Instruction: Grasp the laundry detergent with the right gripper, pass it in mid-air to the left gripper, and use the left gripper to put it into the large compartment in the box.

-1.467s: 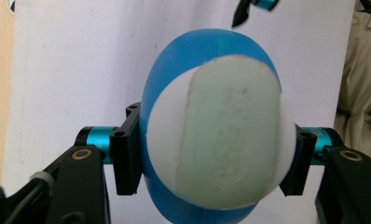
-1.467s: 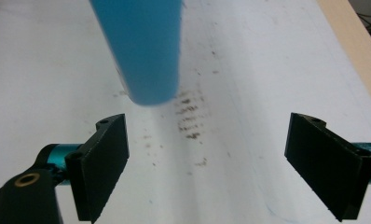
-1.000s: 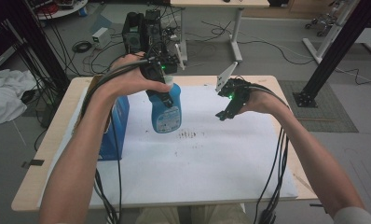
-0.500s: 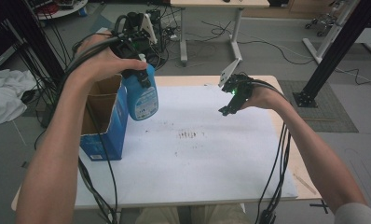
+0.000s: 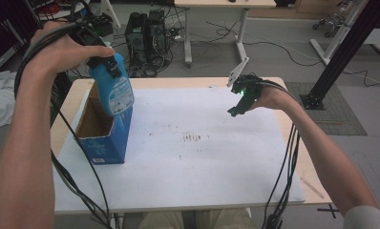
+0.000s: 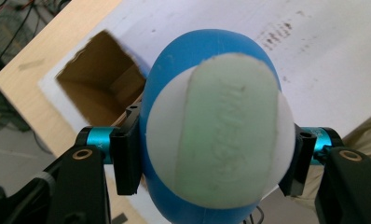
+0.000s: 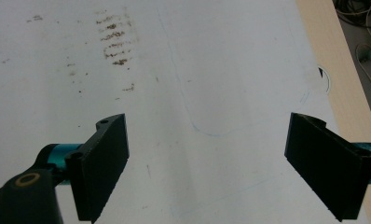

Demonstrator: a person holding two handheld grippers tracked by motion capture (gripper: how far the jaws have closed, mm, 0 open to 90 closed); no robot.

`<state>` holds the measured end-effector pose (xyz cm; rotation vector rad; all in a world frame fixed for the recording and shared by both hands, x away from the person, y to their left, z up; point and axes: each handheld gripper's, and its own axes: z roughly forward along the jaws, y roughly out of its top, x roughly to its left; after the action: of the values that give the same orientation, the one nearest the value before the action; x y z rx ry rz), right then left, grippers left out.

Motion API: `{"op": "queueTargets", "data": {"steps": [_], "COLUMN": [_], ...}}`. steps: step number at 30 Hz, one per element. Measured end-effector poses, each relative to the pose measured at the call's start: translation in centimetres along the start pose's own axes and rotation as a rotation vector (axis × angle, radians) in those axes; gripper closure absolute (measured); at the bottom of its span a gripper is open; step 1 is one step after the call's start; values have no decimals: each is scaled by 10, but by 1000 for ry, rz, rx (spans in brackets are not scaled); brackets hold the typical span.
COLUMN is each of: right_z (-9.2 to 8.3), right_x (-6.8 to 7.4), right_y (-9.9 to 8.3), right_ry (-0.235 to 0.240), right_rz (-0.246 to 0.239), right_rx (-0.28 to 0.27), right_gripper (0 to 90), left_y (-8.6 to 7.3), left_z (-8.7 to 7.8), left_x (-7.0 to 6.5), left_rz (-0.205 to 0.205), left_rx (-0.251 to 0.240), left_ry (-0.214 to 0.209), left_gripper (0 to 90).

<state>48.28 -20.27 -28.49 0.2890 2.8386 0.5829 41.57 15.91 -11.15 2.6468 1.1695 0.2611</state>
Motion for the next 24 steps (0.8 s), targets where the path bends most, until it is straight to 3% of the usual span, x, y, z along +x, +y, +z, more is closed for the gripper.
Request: {"op": "queueTargets", "data": {"steps": [1,2,5,6,7,8,9,10,11,12,13,14,15,16,17,18,19,20,24], "right_z": [0,0,0,0,-1,0,0,-2,-2,-2,-2,-1,-1,-1,-1,-2,-2,-1,-1], "right_x": [0,-2,-2,0,4,-2,-2,-3,-3,-4,-4,-5,-5,-5,-5,-4,-4,-6,-6], "right_y": [0,-2,-2,0,4,-2,-2,-3,-3,-4,-4,-5,-5,-5,-5,-3,-3,-5,-5], "right_ry": [0,0,-1,-1,0,0,0,-6,-6,-11,-11,-11,-11,-13,-13,-8,-8,-15,-16], "right_rz": [0,7,8,0,-10,8,8,11,11,8,8,9,9,9,9,8,8,10,11], "right_rx": [0,5,4,1,-11,4,4,14,14,21,21,24,24,27,27,15,15,27,34], "right_gripper": [128,128,128,128,128,128,128,128,128,128,128,128,128,128,128,128,128,128,128], "left_y": [0,-21,-25,-3,-3,24,24,-26,-26,-45,-45,-36,-36,-27,-27,-36,-36,-57,-61], "left_z": [0,-15,-16,-3,-3,22,22,-16,-16,-20,-20,-19,-19,-17,-17,-19,-19,-15,-9], "left_x": [0,26,30,3,3,-30,-30,32,32,56,56,47,47,34,34,46,46,62,61], "left_rz": [0,-112,-127,-13,-13,107,107,-130,-130,-217,-217,-184,-184,-141,-141,-182,-182,-238,-240], "left_rx": [0,18,31,1,1,29,29,37,37,47,47,47,47,37,37,48,48,59,55], "left_ry": [0,57,69,5,5,-18,-18,71,71,90,90,88,88,75,75,88,88,91,82], "left_gripper": [379,379,379,379,379,379,379,379,379,379,379,379,379,379,379,379,379,379,379]}}
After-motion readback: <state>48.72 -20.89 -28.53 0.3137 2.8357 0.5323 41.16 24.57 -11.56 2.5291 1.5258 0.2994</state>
